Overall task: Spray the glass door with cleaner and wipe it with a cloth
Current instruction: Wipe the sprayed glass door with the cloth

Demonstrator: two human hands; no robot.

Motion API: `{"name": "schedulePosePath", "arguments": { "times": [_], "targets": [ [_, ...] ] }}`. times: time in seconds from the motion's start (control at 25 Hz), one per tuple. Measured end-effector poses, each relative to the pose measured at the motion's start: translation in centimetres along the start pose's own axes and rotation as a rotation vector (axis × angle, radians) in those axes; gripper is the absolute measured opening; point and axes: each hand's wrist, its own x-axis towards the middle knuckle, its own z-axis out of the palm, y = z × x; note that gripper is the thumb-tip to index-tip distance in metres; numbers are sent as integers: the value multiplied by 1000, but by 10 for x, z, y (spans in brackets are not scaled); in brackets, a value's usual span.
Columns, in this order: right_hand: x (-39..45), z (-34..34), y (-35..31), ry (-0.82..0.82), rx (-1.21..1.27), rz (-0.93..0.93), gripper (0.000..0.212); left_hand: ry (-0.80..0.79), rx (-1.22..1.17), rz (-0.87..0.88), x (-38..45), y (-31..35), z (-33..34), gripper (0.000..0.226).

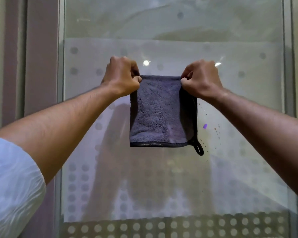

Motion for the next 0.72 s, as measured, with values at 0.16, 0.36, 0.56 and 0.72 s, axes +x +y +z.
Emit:
{"name": "schedulePosePath", "arguments": {
  "times": [0.16, 0.36, 0.56, 0.72],
  "targets": [
    [-7, 18, -6, 141, -382, -271, 17, 80, 80, 90, -6, -8, 8, 19],
    [-25, 35, -20, 119, -309, -214, 16, 188, 275, 147, -14, -14, 16, 40],
    [-59, 61, -52, -13, -209, -123, 64, 247, 404, 84, -20, -26, 13, 66],
    [-71, 81, -68, -56, -244, -61, 92, 238, 426, 78, -23, -39, 5, 77]
  ]
}}
